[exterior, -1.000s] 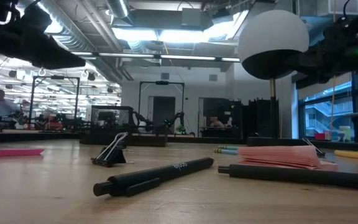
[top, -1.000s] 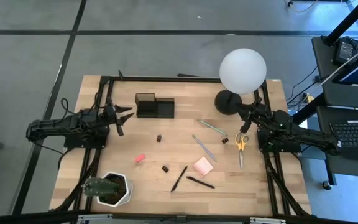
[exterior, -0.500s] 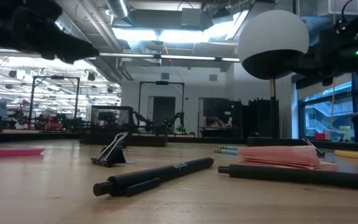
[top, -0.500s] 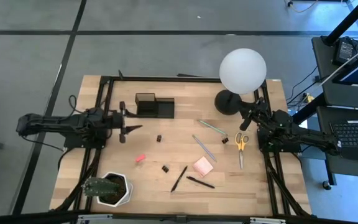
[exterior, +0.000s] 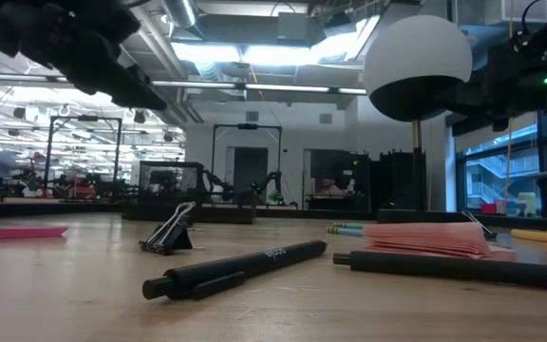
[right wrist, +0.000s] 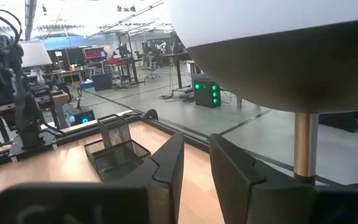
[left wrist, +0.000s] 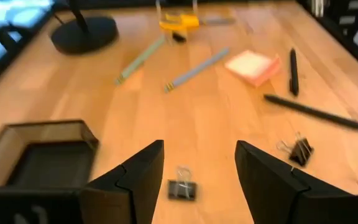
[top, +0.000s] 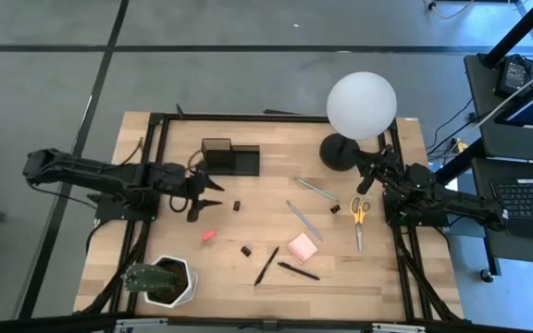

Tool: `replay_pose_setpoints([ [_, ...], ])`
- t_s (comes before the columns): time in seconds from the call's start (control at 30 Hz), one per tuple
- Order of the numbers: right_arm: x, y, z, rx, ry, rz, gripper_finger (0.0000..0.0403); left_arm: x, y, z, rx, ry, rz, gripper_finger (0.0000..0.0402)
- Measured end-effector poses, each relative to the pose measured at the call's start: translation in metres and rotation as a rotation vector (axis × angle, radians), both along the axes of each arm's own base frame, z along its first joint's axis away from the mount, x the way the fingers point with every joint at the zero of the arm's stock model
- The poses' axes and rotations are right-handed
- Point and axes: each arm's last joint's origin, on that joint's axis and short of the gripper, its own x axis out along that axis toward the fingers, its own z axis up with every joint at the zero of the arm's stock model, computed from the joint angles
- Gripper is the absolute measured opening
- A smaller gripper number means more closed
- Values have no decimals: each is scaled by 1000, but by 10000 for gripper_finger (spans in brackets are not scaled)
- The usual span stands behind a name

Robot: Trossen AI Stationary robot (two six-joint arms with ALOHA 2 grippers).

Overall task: Pick and place office supplies into organizer
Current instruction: Put the pink eraser into the desk organizer

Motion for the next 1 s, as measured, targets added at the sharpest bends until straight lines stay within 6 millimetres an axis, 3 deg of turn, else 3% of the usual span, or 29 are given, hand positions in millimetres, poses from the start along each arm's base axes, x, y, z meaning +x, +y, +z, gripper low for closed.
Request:
replay_pose_setpoints([
  [0.27, 0, 0, -1, 2, 11, 0, 81, 23, -25, -10, -50, 259, -53, 194],
  [0.63, 0, 0, -2, 4, 17, 1, 81, 33, -51, -53, -144, 608, 35, 175],
  [0.8, 0, 0, -2, 2, 19, 1, 81, 33, -59, -64, -193, 675, 50, 175],
  [1.0, 0, 0, -2, 3, 26, 1, 81, 35, -65, -64, -255, 662, 42, 184],
])
